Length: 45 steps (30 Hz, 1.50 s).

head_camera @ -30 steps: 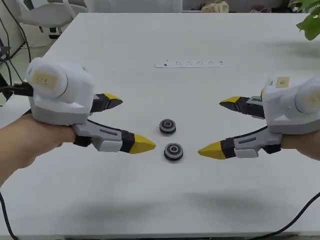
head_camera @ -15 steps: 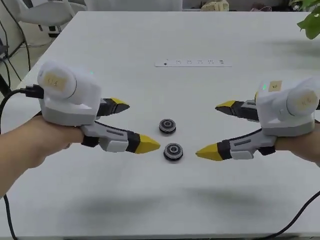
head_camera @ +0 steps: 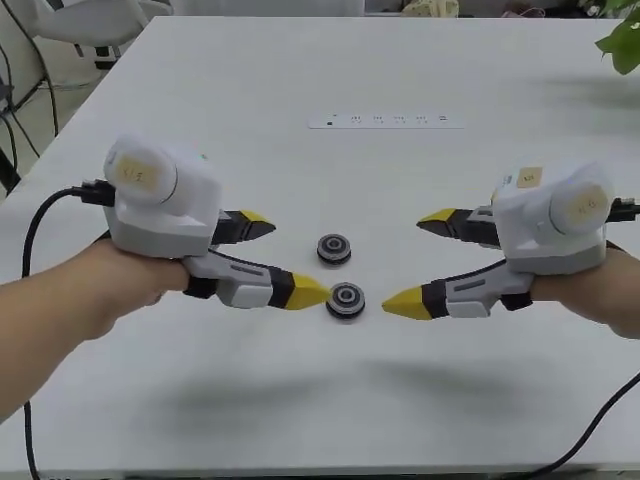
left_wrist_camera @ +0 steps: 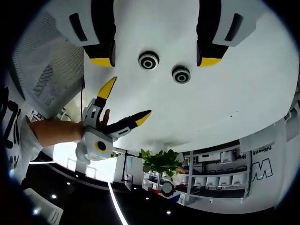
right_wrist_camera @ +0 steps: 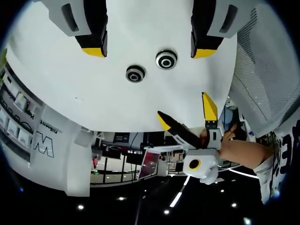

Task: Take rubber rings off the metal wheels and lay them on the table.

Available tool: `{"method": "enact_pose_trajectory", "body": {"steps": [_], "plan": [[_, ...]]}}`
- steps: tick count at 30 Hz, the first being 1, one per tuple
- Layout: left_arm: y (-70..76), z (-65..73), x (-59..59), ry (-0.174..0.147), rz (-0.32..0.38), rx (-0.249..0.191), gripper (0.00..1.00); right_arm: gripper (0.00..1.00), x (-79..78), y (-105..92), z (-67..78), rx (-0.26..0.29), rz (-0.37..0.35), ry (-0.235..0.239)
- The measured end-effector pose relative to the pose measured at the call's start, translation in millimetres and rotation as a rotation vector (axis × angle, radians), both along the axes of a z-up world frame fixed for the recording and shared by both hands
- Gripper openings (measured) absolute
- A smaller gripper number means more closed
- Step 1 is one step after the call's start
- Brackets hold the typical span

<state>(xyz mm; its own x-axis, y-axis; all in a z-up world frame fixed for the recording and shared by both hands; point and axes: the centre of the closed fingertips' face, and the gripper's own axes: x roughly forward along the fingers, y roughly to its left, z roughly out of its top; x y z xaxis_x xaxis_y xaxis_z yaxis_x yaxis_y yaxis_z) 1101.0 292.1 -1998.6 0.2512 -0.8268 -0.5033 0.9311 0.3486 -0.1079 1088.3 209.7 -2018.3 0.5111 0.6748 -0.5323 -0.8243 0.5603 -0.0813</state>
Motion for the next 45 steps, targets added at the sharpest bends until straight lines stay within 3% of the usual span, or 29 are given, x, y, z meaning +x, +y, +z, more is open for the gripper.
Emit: {"method": "enact_pose_trajectory", "body": {"steps": [13, 24, 30, 45], "plan": [[-14.7, -18.0, -8.7, 0.005, -0.047, 0.034, 0.6, 0.62, 0.2, 5.2, -17.0, 0.002, 0.025, 0.036], [-20.6, -30.8, -7.8, 0.0, -0.076, 0.066, 0.52, 0.53, -0.8, 8.7, -28.1, -0.007, 0.054, 0.053], [-23.8, -35.6, -7.3, 0.021, -0.076, 0.051, 0.46, 0.51, -1.1, 12.7, -32.6, -0.007, 0.065, 0.074], [-34.2, -46.6, -11.2, 0.024, -0.118, 0.074, 0.32, 0.43, -5.3, 24.4, -40.9, -0.01, 0.098, 0.105]]}}
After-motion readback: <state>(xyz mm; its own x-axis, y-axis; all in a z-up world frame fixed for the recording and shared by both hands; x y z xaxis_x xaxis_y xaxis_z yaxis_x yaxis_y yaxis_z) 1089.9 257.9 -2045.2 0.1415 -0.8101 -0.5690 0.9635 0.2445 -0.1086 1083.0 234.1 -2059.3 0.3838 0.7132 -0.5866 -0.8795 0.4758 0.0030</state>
